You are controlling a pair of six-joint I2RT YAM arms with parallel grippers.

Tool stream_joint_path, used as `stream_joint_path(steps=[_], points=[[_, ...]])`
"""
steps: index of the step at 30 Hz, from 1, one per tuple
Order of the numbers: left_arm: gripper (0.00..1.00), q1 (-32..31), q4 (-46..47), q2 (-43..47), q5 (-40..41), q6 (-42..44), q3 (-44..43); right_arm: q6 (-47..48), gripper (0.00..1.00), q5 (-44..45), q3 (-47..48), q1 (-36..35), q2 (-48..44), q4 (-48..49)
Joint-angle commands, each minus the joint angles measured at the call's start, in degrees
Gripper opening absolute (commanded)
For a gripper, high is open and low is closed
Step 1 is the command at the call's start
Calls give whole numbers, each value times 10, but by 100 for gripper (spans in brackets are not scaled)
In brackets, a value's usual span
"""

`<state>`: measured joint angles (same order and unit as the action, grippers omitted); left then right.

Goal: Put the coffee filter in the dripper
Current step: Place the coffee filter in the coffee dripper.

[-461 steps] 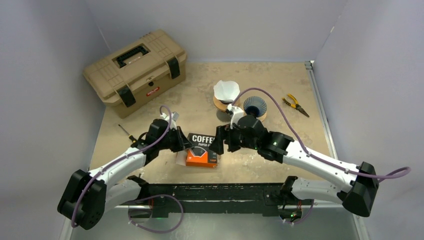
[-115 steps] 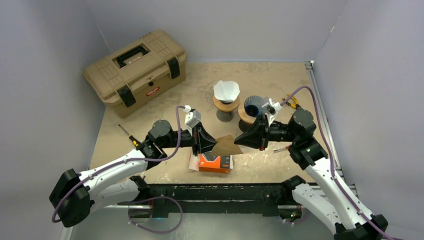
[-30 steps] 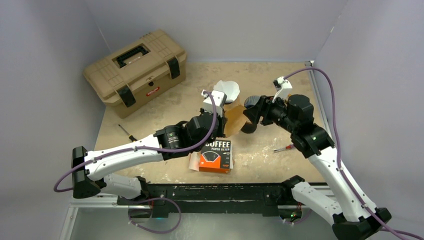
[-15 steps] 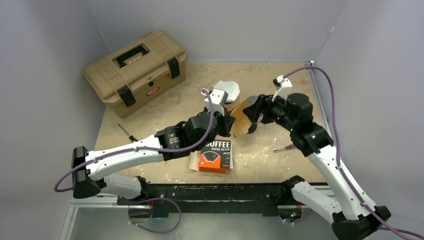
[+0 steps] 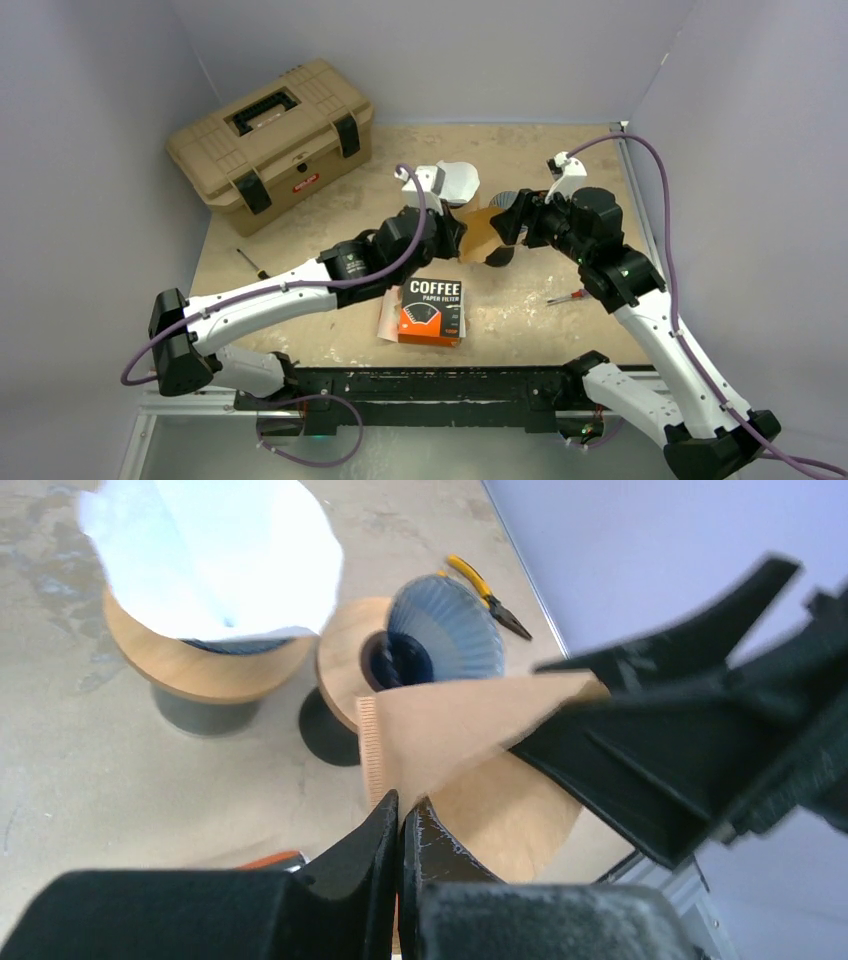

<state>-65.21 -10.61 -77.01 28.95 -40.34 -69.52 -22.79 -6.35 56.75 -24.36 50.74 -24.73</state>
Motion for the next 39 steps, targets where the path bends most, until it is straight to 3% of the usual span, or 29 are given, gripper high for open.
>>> stream_joint_path(steps=[1, 15, 29, 39], points=[[0, 49, 13, 12, -57, -46, -8, 14, 72, 62, 17, 0, -3, -32], [0, 63, 16, 24, -59, -42, -8, 39, 74, 149, 26, 0, 4, -52], [0, 63, 44, -20, -122, -47, -36, 13, 84, 64, 35, 0, -7, -1], [0, 63, 71, -74, -164, -75, -72, 26, 84, 145, 40, 0, 12, -35]])
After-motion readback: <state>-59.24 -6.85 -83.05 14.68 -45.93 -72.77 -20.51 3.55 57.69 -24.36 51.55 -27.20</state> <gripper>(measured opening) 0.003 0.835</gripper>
